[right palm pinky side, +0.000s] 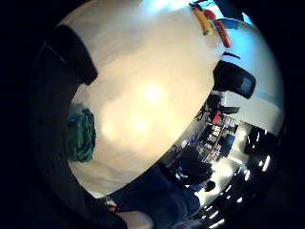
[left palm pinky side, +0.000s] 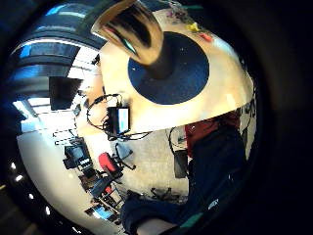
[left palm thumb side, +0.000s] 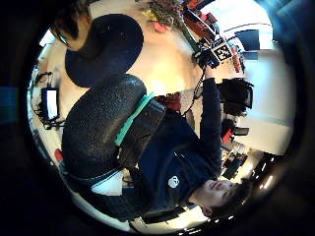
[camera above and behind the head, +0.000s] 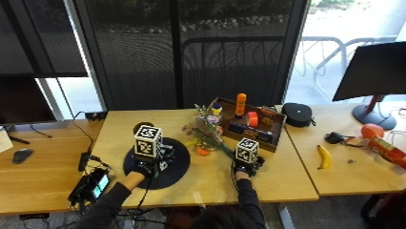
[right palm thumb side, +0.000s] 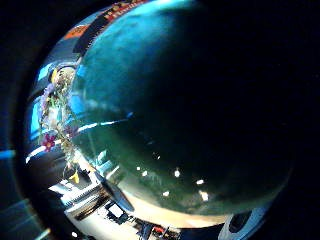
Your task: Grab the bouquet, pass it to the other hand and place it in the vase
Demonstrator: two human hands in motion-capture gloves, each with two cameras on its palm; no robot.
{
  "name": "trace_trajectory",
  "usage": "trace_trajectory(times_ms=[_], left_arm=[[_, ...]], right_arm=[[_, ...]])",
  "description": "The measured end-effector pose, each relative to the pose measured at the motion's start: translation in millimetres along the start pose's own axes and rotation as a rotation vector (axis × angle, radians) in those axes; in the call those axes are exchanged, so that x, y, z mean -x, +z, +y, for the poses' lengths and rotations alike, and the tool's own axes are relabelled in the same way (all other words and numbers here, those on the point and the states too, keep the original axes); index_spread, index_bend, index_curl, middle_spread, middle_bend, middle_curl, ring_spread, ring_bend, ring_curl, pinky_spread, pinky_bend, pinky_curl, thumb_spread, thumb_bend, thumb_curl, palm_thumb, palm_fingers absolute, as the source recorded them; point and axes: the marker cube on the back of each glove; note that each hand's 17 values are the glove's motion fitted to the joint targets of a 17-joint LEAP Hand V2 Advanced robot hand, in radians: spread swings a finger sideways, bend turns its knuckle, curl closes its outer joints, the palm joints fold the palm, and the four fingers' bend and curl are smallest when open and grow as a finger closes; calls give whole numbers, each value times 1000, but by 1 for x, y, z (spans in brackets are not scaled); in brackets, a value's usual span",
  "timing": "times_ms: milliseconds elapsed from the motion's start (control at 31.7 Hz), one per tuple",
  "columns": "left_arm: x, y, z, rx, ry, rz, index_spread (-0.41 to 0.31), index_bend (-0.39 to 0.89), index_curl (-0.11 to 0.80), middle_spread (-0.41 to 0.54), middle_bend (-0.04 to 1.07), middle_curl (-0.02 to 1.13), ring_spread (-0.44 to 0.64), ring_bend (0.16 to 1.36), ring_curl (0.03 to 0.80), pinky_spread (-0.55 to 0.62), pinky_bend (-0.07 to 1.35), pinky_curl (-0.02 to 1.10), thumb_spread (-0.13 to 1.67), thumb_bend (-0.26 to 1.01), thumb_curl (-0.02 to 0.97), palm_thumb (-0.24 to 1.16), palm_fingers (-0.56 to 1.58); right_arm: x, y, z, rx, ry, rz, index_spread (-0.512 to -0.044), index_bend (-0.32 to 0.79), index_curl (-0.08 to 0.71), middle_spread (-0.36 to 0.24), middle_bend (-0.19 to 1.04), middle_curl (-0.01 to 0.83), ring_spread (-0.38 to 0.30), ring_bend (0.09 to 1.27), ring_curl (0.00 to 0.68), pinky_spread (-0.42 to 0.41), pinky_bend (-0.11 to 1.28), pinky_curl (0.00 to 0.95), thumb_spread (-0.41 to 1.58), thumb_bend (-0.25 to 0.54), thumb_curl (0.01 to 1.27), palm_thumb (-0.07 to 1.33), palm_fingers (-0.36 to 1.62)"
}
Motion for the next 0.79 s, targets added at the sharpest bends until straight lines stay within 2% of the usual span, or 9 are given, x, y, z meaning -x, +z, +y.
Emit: trace_trajectory(times_ms=[126,348,442,537,695,790], left_arm=[[1,1,-2,3,-4,3,-1,156,321,302,179,302,404,569,257,408,404,328,1210,-15,243,89,90],[-4,5,-5,14,2,3,-1,156,322,302,178,303,404,568,258,409,407,333,1209,-16,245,88,90],[-6,6,-6,13,9,5,-1,156,323,302,179,304,404,568,259,410,408,334,1209,-16,245,88,89],[-6,7,-7,21,9,8,-1,157,324,302,180,304,405,565,260,411,408,336,1205,-18,243,82,87],[-5,13,-13,40,2,17,-1,157,325,302,180,305,407,559,259,410,413,338,1201,-18,244,73,87],[-7,16,-16,59,10,41,-1,157,325,302,179,306,408,558,259,410,414,338,1200,-17,244,71,87]], right_arm=[[7,-3,0,-132,-41,47,-252,259,364,-207,363,508,-246,605,457,-289,477,391,947,44,491,1058,1377],[5,6,-2,-145,-6,24,-246,241,402,-200,476,548,-236,673,482,-307,490,404,1013,-11,448,1014,1409],[7,8,-1,-198,-22,-13,-245,232,418,-205,522,567,-229,688,489,-305,509,411,1042,-15,431,1005,1394],[9,8,-4,-323,-35,-70,-245,236,436,-204,555,584,-227,708,501,-300,541,423,1068,-26,411,975,1397],[13,-16,-34,-740,-33,-246,-241,311,478,-200,605,611,-220,764,525,-291,597,449,1067,-51,374,880,1475],[14,-27,-33,-778,-81,-394,-240,370,507,-198,639,623,-214,810,541,-286,611,460,1066,-44,361,847,1505]])
